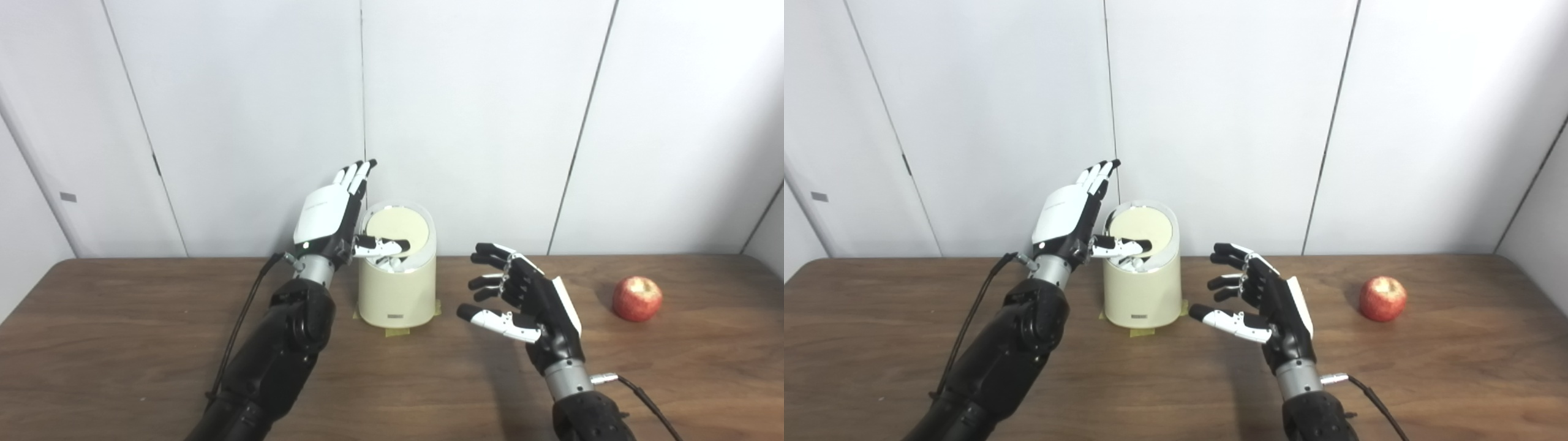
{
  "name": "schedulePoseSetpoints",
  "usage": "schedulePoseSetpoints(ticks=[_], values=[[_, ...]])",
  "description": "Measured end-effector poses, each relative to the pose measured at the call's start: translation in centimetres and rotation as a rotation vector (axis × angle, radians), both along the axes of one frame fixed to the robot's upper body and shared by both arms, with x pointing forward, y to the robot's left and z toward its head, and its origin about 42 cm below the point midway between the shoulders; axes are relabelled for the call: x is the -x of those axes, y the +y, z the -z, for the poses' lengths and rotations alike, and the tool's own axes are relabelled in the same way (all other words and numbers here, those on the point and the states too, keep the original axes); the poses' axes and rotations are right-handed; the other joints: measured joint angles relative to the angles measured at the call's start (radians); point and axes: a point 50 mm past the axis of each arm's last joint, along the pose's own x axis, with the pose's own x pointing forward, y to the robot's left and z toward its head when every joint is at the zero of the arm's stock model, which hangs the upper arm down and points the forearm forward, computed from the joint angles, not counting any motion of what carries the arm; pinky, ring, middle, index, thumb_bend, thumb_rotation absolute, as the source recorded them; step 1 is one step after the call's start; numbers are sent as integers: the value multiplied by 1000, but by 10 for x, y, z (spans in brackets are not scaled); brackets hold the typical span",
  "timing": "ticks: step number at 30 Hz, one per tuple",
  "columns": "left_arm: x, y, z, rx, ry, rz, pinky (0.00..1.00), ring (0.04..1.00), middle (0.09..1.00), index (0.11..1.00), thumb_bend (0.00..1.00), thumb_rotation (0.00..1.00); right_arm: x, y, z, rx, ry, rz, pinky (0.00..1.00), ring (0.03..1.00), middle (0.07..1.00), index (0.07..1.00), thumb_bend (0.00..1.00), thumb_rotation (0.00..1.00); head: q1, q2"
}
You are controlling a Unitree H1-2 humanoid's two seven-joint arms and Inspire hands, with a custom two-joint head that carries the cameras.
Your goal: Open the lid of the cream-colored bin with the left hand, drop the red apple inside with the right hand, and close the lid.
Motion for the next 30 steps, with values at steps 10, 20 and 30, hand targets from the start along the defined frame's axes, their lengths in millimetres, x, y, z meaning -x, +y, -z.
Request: schedulePoseSetpoints(ticks=[10,20,30], values=[[6,-12,-35,-466,-49,34,751,958,1000,1000,957,0,1,0,-2,-4,-7,-1,515,573,731,722,800,173,6,8],[12,-3,-33,-348,-23,28,672,883,949,1000,872,163,0,-1,-2,-3,-7,-1,496,574,731,723,800,199,9,5],[39,42,-29,377,-54,138,714,869,885,923,743,248,0,-3,0,2,0,1,494,586,734,727,781,202,14,-2]])
